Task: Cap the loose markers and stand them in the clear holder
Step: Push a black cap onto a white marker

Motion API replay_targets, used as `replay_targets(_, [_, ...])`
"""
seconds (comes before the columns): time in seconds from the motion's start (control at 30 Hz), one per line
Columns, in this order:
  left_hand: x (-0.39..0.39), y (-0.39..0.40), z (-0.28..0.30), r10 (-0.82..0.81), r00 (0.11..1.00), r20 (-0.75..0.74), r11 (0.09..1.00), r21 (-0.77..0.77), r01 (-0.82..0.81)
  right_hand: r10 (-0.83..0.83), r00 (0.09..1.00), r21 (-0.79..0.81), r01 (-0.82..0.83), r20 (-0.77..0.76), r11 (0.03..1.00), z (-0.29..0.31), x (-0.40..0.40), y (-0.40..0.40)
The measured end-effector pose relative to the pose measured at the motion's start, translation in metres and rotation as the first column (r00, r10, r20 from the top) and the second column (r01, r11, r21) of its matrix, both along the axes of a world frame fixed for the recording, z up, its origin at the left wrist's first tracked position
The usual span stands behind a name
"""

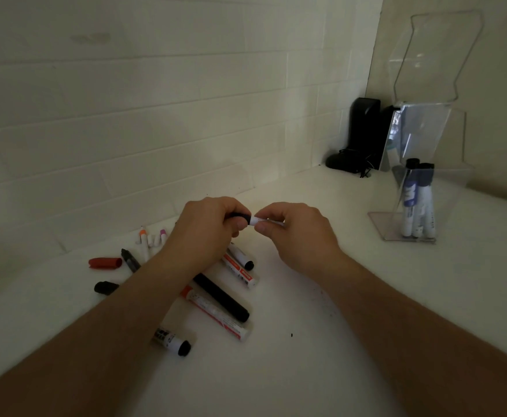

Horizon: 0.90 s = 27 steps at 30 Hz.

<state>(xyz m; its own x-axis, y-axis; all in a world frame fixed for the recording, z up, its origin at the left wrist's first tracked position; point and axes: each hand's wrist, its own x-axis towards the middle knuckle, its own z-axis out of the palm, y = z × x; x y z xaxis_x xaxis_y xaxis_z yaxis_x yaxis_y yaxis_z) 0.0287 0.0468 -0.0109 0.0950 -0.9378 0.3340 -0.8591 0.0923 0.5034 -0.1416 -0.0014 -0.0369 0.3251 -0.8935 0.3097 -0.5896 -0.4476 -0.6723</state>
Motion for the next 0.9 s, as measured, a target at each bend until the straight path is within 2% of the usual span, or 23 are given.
replay_targets(0.2, [-0.001,0.002,-0.003,-0.016,1.000,0.017,1.000,0.006,0.016,0.032,0.999,-0.044,-0.034,-0.037,0.998,0.002,-0.005,-0.003])
replay_targets(0.23, [0.000,0.003,-0.003,-0.016,1.000,0.023,1.000,-0.008,0.017,0.018,0.998,-0.083,-0.023,-0.068,0.996,0.003,-0.006,-0.002])
replay_targets(0.3, [0.003,0.003,-0.004,-0.007,1.000,0.016,0.999,-0.033,0.007,-0.061,0.972,-0.201,0.015,-0.225,0.980,0.007,-0.006,0.001])
replay_targets(0.37, [0.006,0.004,0.000,0.015,0.998,-0.062,0.998,-0.061,-0.019,-0.122,0.932,-0.287,0.020,-0.341,0.958,0.015,-0.007,0.004])
replay_targets(0.5, [-0.001,0.008,0.021,0.017,0.978,-0.209,0.983,-0.177,-0.055,0.008,0.958,-0.257,-0.085,-0.287,0.963,0.042,-0.020,0.010])
replay_targets(0.6, [-0.017,0.008,0.036,-0.084,0.948,-0.308,0.969,-0.246,0.006,0.024,0.950,-0.269,-0.112,-0.311,0.957,0.068,-0.046,0.019])
replay_targets(0.7, [-0.047,0.001,0.046,-0.216,0.879,-0.426,0.945,-0.319,0.077,-0.064,0.976,-0.401,-0.025,-0.206,0.916,0.095,-0.083,0.024])
replay_targets(0.77, [-0.076,-0.008,0.049,-0.288,0.824,-0.488,0.932,-0.341,0.124,-0.141,0.989,-0.477,0.101,-0.049,0.873,0.113,-0.110,0.023])
replay_targets(0.83, [-0.108,-0.017,0.048,-0.333,0.822,-0.462,0.925,-0.332,0.188,-0.204,0.970,-0.503,0.244,0.135,0.829,0.130,-0.137,0.020])
replay_targets(0.9, [-0.139,-0.023,0.042,-0.359,0.864,-0.354,0.924,-0.269,0.273,-0.243,0.940,-0.471,0.332,0.241,0.817,0.137,-0.160,0.014])
